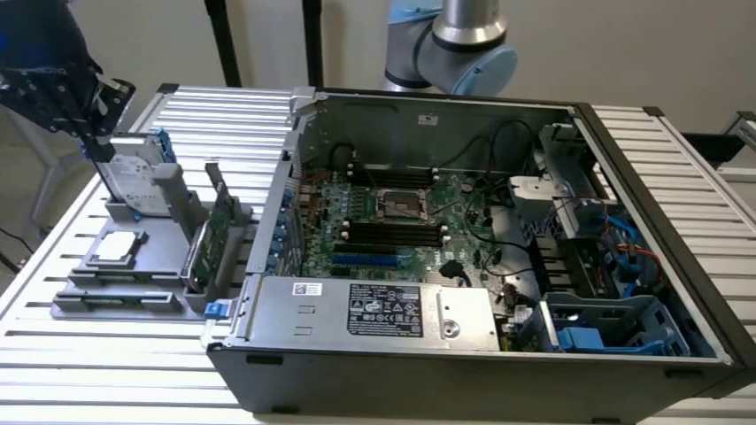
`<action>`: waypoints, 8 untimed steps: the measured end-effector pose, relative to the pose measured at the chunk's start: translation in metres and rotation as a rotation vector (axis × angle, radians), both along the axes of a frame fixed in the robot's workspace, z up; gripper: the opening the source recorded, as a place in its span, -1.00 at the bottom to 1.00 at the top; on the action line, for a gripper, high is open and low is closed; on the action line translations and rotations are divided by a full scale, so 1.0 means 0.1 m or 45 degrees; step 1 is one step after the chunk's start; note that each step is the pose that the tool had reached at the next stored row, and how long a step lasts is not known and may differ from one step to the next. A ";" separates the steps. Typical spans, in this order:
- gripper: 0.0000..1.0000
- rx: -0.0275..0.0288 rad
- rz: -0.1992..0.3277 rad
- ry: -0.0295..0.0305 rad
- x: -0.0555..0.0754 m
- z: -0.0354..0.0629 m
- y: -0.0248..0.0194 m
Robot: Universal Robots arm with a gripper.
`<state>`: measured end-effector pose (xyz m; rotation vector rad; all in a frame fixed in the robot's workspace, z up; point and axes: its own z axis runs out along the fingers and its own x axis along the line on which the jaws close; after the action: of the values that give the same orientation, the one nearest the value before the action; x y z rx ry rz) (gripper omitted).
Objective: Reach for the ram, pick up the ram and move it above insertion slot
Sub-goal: 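Reach for the ram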
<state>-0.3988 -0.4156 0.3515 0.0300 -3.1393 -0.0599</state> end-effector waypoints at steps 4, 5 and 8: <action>-0.79 -0.0011 0.000 0.0000 0.00 0.000 -0.153; -0.79 -0.0014 0.000 -0.0002 0.00 -0.001 -0.191; -0.79 -0.0030 0.000 -0.0001 0.00 0.000 -0.304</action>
<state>-0.3988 -0.4459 0.3515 0.0297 -3.1395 -0.0562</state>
